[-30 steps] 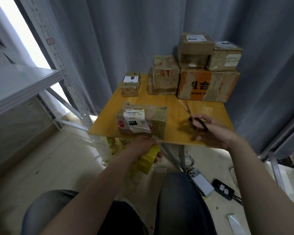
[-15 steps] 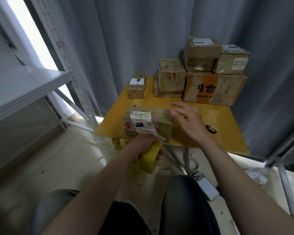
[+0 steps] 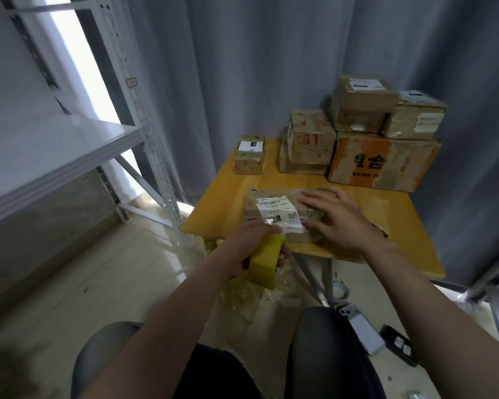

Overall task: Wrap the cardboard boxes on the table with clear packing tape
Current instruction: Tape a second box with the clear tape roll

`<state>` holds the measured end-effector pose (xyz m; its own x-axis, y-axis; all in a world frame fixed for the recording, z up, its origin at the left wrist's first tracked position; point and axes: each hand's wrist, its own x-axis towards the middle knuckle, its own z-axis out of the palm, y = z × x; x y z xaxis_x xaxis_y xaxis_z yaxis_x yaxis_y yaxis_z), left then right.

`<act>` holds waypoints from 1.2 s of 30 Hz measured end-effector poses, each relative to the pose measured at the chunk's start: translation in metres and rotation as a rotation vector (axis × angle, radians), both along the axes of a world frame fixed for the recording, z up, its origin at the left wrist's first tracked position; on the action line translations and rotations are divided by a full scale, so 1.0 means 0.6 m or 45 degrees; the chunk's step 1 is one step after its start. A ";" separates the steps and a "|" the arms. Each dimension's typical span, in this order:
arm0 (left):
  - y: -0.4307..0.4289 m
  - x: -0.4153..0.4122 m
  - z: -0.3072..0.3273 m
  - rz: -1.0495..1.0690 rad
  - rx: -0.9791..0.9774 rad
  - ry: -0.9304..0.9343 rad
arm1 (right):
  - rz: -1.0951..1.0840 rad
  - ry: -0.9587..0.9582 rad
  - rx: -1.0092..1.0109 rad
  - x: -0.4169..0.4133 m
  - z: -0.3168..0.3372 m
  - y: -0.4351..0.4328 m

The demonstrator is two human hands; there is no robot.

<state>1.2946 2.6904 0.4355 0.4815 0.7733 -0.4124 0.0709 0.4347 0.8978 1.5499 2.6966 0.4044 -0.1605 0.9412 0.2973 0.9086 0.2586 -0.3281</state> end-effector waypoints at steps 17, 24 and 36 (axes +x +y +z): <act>-0.022 -0.020 0.028 0.094 0.254 -0.033 | 0.033 0.880 -0.115 -0.149 0.088 -0.016; -0.004 -0.033 0.022 0.029 0.373 0.041 | 0.049 0.938 -0.026 -0.155 0.142 0.023; -0.014 -0.040 -0.031 -0.081 0.212 0.121 | -0.174 0.961 -0.114 -0.122 0.151 0.161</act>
